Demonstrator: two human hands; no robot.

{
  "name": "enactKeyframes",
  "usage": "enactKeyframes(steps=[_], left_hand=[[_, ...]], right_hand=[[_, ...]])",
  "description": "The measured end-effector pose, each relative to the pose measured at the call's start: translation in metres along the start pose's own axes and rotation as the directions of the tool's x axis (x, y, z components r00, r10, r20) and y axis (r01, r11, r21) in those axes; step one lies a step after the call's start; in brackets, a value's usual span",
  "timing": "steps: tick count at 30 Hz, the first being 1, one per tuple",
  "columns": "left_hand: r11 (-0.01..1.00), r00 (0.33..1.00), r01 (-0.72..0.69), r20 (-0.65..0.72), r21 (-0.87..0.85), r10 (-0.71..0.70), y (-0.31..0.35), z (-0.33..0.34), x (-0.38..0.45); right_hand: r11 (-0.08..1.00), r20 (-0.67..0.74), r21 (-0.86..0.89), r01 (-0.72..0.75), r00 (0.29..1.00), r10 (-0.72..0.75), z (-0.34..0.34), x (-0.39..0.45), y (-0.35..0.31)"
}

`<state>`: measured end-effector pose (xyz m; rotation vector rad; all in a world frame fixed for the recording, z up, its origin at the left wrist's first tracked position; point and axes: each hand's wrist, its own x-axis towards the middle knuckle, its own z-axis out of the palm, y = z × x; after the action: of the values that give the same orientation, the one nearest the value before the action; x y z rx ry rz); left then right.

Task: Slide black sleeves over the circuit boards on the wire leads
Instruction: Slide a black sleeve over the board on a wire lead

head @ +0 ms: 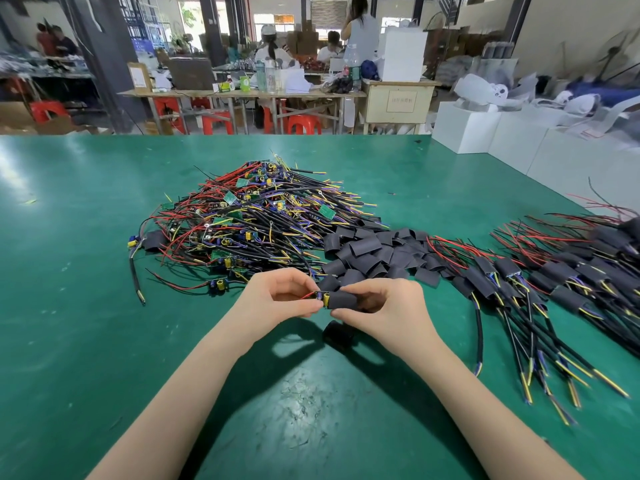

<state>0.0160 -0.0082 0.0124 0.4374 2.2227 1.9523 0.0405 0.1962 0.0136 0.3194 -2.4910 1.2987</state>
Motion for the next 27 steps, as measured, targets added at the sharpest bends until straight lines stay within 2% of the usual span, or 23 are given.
enactKeyframes(steps=[5,10,13,19,21,25,27], left_hand=[[0.998,0.999,0.04,-0.028,-0.047,-0.041,0.0011,0.0033,0.0008],[0.997,0.999,0.015,-0.037,-0.071,-0.017,0.0016,-0.0026,0.0016],[0.993,0.999,0.031,-0.03,-0.118,-0.035,0.0013,-0.0028,0.0013],[0.974,0.997,0.077,-0.004,-0.213,-0.079,-0.0015,-0.0021,0.0016],[0.972,0.997,0.077,-0.012,-0.222,-0.082,-0.0015,-0.0005,0.001],[0.954,0.994,0.106,-0.003,-0.282,-0.111,0.0007,-0.0009,0.002],[0.938,0.992,0.124,0.023,-0.324,-0.123,0.0019,-0.0024,0.0018]], right_hand=[[0.996,-0.008,0.085,-0.01,1.0,0.01,-0.0006,-0.0011,-0.0013],[0.933,0.122,0.33,-0.142,0.987,0.107,-0.0082,0.0031,0.0007],[0.913,0.13,0.38,-0.149,0.986,0.107,-0.0094,0.0026,0.0015],[0.932,0.105,0.334,-0.137,0.989,0.107,-0.0029,0.0013,0.0002],[0.962,0.067,0.265,-0.068,0.996,0.052,-0.002,0.0,-0.0015],[0.991,-0.003,-0.006,0.135,0.991,-0.135,-0.0058,0.0008,-0.002],[0.987,-0.023,-0.018,0.159,0.987,-0.16,-0.007,0.0013,-0.0024]])
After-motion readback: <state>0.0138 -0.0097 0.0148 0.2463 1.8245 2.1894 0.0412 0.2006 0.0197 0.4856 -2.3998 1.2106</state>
